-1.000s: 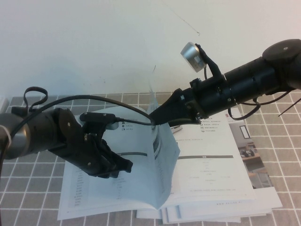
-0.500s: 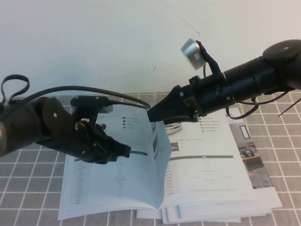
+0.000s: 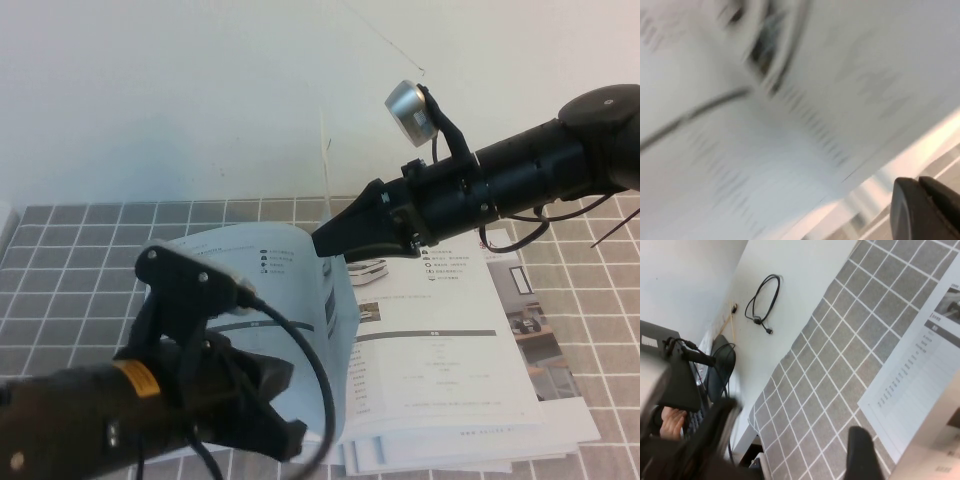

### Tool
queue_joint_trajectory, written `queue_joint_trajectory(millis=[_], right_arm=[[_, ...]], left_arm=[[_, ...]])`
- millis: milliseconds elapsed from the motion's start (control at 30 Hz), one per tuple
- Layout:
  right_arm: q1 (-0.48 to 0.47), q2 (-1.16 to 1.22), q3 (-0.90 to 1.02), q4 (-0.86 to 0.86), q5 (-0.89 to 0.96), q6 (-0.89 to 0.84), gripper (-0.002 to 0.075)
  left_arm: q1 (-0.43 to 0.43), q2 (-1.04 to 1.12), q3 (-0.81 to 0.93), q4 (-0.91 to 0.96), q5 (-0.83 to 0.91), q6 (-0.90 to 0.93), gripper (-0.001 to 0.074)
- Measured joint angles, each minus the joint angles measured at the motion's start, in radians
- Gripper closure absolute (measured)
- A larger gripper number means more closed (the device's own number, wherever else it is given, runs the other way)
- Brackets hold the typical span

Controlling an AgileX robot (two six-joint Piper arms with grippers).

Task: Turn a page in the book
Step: Open the closed book

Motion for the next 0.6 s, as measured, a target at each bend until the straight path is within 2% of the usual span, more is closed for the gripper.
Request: queue_joint_trajectory(millis=[133,267,433,600], right_arm=[[0.0,0.0,0.0,0.005,-0.002,0.0,0.0319],[0.0,0.0,0.0,0.006,-0.002,0.0,0.0319],[0.0,0.0,0.0,0.012,-0.002,0.0,0.0319],[0.0,0.0,0.0,0.014,-0.002,0.0,0.0319]], left_arm=[[-0.168,-0.026,0.055,-0.001,-0.205,0.035,0.0738],[-0.291,0.005,0.064,-0.001,-0.329,0.045,0.0738],[-0.398,0.1,0.065,-0.008,-0.476,0.045,0.0738],[-0.428,0.221,0.065,-0.07,-0.631,0.037,0.0738]])
